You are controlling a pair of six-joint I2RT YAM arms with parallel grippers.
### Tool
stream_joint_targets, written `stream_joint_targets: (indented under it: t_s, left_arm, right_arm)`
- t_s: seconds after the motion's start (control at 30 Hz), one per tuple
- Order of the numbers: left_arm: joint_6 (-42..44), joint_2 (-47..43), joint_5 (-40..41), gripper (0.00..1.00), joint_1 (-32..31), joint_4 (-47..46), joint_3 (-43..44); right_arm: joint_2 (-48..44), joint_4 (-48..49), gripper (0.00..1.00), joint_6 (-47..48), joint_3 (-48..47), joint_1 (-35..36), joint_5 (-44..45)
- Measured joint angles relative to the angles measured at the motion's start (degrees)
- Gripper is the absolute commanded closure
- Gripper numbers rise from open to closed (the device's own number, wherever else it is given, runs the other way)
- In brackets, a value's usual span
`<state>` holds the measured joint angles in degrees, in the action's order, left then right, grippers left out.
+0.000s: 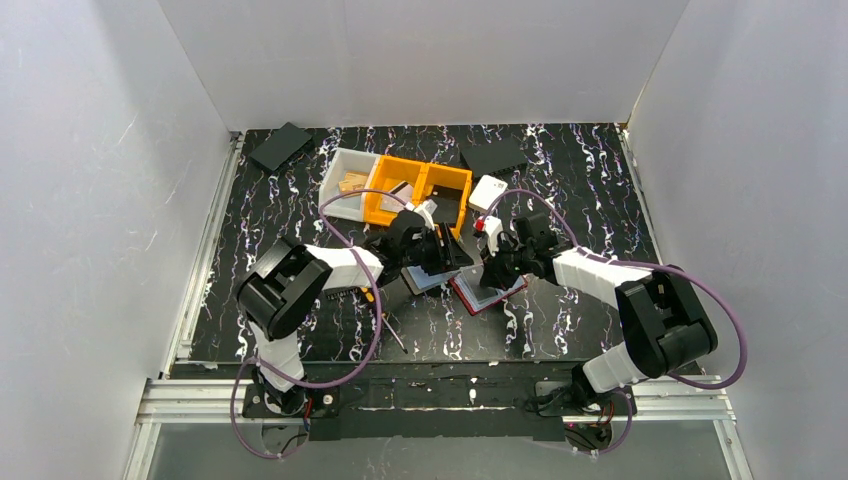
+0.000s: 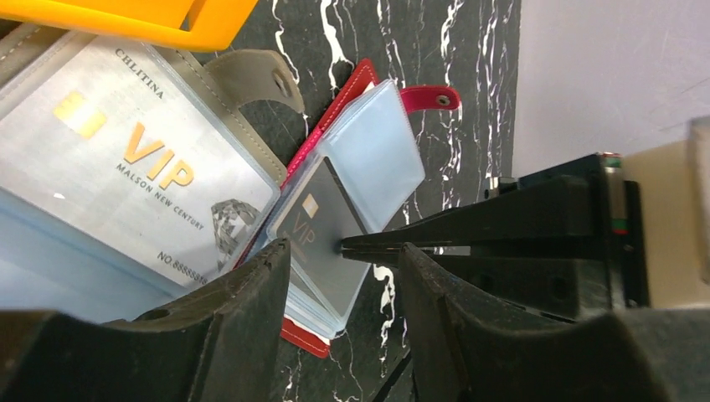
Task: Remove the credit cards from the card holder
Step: Pick up the card holder from the center of the board.
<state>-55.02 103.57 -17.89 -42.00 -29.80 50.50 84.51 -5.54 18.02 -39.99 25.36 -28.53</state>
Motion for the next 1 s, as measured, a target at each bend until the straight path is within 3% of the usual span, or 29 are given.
stream_joint_targets:
  t_s: [0.8, 1.0]
  left_arm:
    - [3.7, 6.8, -5.5, 0.55, 1.0, 5.8, 5.8]
    - [3.4, 8.3, -6.8, 0.64, 1.0, 5.9, 7.1]
  right_arm:
    - [0.3, -0.7, 0.94, -0.1, -0.5, -0.2, 0.1]
    - [0.3, -1.0, 0.94, -0.1, -0.6, -0.2, 0.1]
